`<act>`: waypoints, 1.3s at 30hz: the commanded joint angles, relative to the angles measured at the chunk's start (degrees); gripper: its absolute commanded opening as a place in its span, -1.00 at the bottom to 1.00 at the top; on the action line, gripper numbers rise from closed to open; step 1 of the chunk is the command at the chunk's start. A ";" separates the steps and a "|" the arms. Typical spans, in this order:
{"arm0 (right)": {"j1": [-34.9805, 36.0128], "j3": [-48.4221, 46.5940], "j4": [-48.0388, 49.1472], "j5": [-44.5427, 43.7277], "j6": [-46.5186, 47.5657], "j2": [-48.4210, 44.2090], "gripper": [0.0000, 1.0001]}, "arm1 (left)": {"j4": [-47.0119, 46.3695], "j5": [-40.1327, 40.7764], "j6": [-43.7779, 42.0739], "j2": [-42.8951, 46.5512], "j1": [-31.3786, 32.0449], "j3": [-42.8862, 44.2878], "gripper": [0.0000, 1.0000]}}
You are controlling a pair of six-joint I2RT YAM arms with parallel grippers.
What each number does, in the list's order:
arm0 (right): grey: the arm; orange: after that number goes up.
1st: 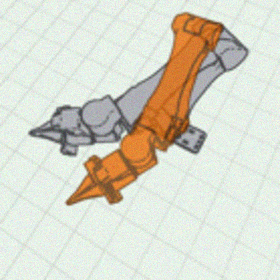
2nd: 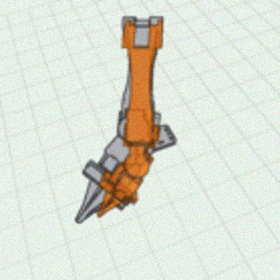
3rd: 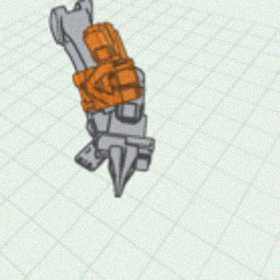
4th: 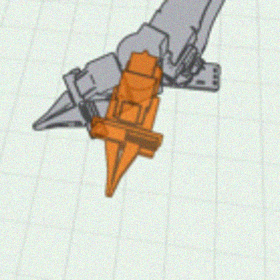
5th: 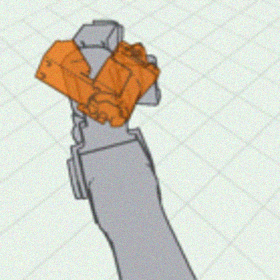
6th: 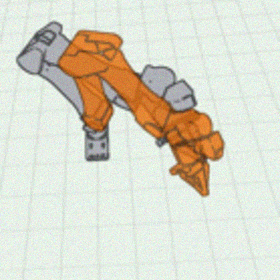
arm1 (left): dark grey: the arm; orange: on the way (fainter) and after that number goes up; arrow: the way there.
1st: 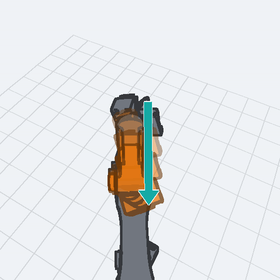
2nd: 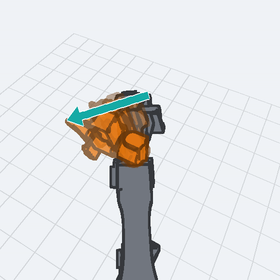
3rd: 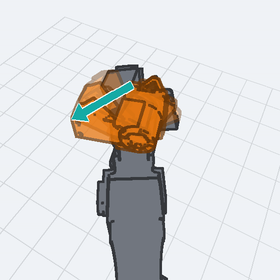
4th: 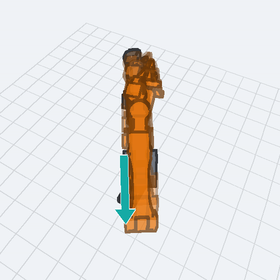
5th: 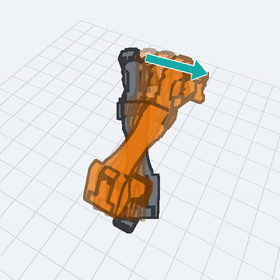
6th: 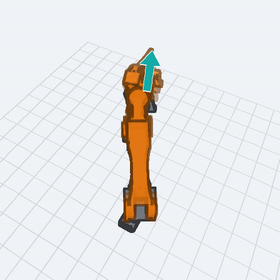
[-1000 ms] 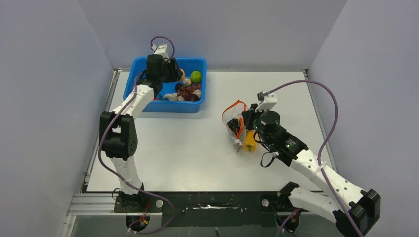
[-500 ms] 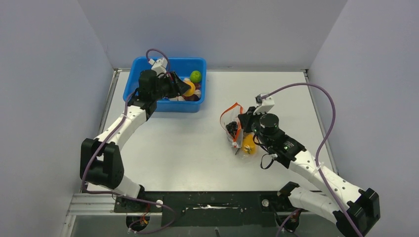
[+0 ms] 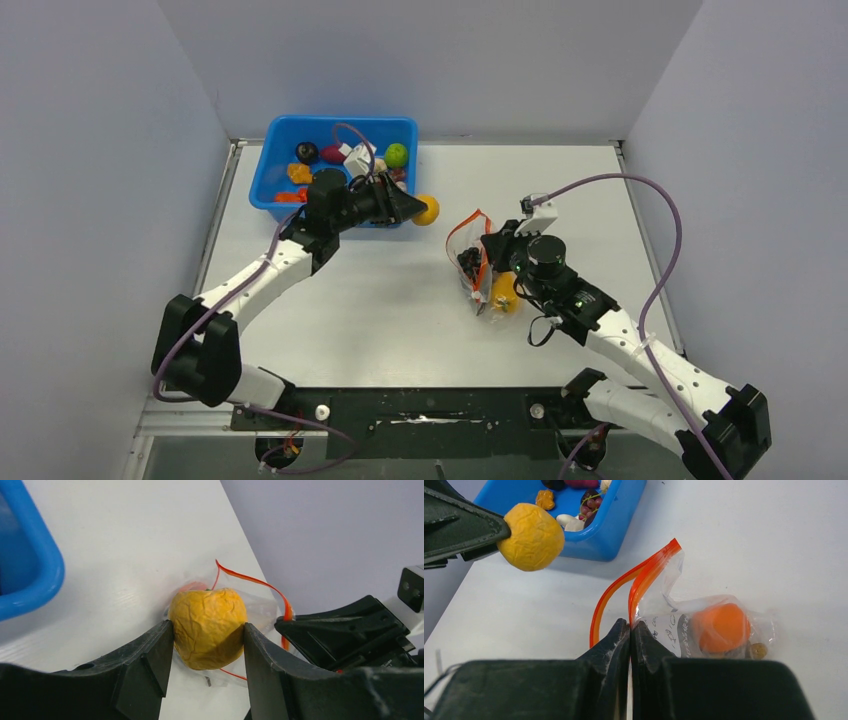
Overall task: Place the food in the zip-top bag and seal the zipper
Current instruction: Place the fake fruit in the zipper food storage bag.
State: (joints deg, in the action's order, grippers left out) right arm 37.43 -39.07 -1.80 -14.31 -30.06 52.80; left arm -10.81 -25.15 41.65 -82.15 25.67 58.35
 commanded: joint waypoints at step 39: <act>-0.47 -0.22 5.71 0.97 -0.07 -0.84 -1.00 | -12.74 -3.37 8.61 -9.94 12.68 -0.04 0.25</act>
State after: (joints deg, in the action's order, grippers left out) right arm 37.43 -38.81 -0.86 -12.97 -30.33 52.73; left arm -24.03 -28.36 53.10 -93.36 38.15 54.15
